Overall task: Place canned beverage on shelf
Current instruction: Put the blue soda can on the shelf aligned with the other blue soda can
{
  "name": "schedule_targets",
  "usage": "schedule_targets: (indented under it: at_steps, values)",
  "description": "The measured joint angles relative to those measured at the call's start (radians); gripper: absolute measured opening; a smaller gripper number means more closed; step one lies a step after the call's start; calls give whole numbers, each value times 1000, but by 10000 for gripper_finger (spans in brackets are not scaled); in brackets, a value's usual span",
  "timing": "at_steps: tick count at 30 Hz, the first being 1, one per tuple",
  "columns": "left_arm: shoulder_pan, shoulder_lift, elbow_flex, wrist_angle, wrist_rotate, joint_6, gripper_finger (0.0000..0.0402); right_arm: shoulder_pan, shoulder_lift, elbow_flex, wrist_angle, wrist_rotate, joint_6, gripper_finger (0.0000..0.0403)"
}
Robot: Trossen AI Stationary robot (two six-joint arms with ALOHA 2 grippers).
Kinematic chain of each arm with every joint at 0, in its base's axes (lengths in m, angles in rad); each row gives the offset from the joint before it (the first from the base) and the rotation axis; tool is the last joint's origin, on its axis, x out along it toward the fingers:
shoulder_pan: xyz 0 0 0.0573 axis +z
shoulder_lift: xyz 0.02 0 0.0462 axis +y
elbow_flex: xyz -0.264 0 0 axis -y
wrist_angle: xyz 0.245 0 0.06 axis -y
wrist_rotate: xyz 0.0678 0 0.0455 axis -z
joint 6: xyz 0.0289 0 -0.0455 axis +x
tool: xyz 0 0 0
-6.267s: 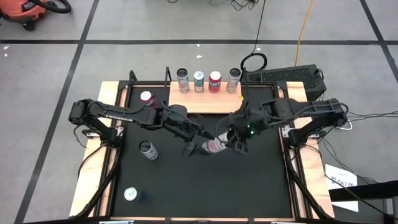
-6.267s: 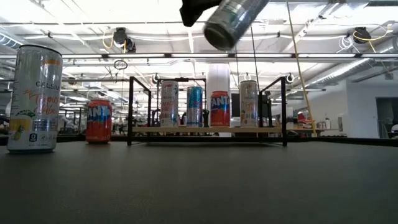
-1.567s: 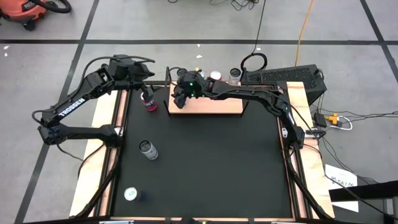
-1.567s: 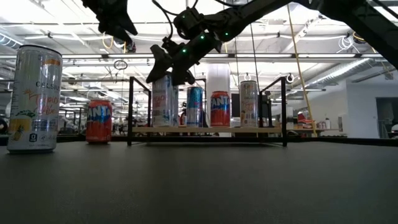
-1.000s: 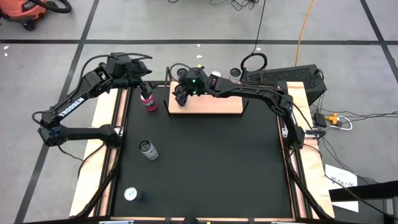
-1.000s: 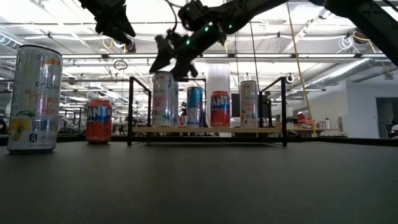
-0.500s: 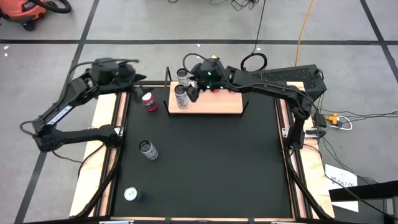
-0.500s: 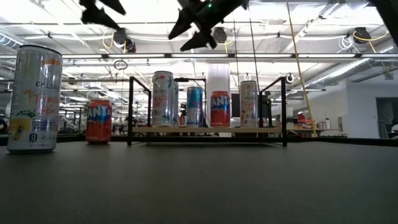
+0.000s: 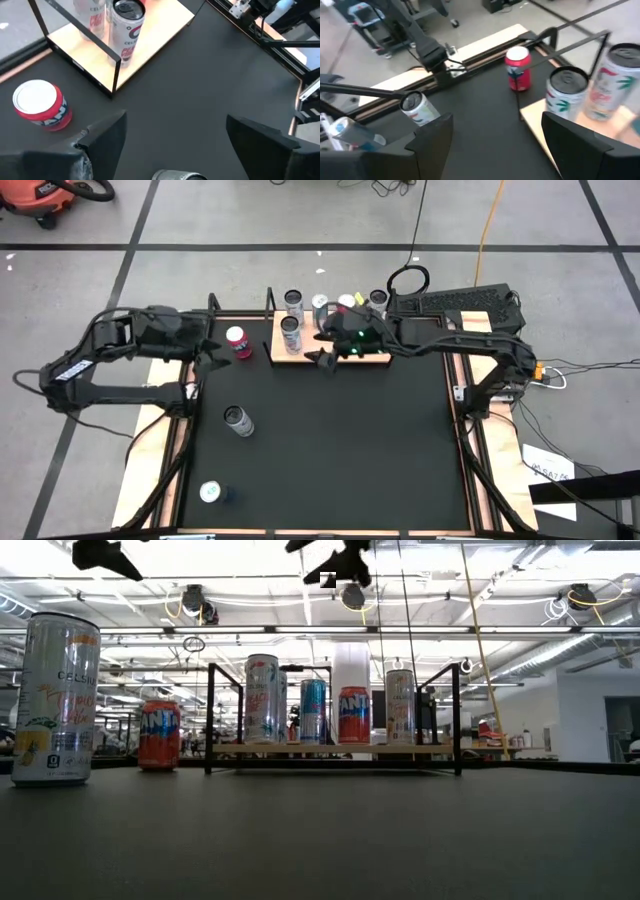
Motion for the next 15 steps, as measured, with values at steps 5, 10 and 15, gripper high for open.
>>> schedule_targets:
  at_steps: [5, 10, 15]
  values:
    - [-113, 64, 0, 23, -102, -47, 340, 84, -77, -1, -77, 137, 14, 293]
    - [-196, 158, 0, 143, -128, -54, 340, 184, -131, -1, -235, 257, 75, 293]
    - [-247, 210, 0, 165, -247, -85, 340, 285, -147, -1, -296, 340, 158, 293]
